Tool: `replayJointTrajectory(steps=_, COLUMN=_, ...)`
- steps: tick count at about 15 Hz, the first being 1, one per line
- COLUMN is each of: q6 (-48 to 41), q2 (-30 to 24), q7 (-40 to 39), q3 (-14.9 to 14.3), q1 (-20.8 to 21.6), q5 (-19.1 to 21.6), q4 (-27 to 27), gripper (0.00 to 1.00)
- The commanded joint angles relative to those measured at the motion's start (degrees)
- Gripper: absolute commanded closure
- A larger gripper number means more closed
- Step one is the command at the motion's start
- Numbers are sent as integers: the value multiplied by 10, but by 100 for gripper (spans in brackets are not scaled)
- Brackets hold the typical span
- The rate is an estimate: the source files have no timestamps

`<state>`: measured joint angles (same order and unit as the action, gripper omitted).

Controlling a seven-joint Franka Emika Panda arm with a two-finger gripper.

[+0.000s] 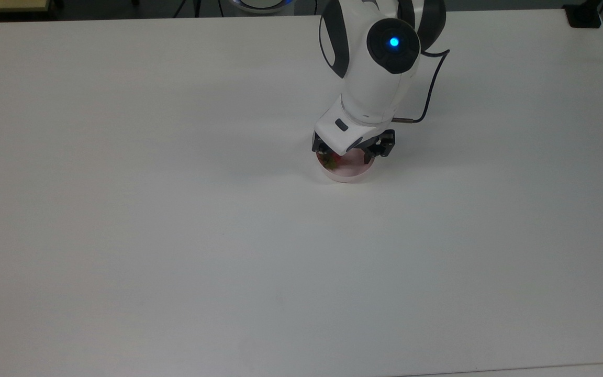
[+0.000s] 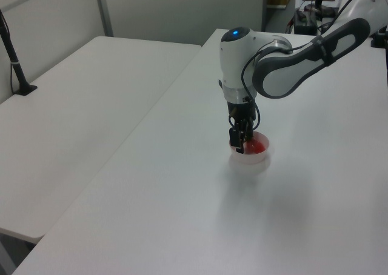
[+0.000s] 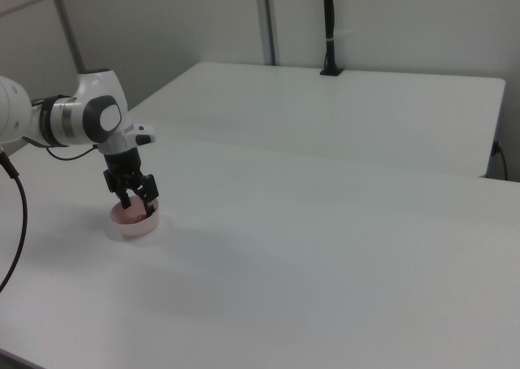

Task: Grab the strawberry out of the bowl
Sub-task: 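Close the gripper around the red strawberry inside the bowl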

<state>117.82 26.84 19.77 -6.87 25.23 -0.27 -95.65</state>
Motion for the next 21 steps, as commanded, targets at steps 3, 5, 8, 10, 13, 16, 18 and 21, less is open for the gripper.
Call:
replayJointTrajectory(steps=3, q6=17, q2=1, q7=4, q3=-3, q1=4, q5=-26, q4=-23, gripper=14)
replayJointTrajectory(steps=5, q6=18, q2=2, q7=0, q3=-3, q1=3, q5=-27, q4=-27, gripper=14)
replayJointTrajectory(steps=8, q6=25, q2=10, q7=2, q3=4, q1=3, q5=-27, q4=-27, gripper=28)
replayJointTrajectory(steps=10, q6=33, q2=10, q7=2, q3=5, q1=2, q5=-27, q4=-27, gripper=45)
replayJointTrajectory(steps=13, q6=34, q2=9, q7=1, q3=5, q1=1, q5=-26, q4=-26, gripper=54)
replayJointTrajectory(steps=16, q6=34, q2=7, q7=1, q3=5, q1=0, q5=-25, q4=-25, gripper=54)
replayJointTrajectory(steps=18, q6=34, q2=3, q7=1, q3=5, q1=-1, q5=-22, q4=-24, gripper=54)
replayJointTrajectory(steps=21, q6=31, q2=-9, q7=2, q3=5, q1=-7, q5=-18, q4=-17, gripper=54)
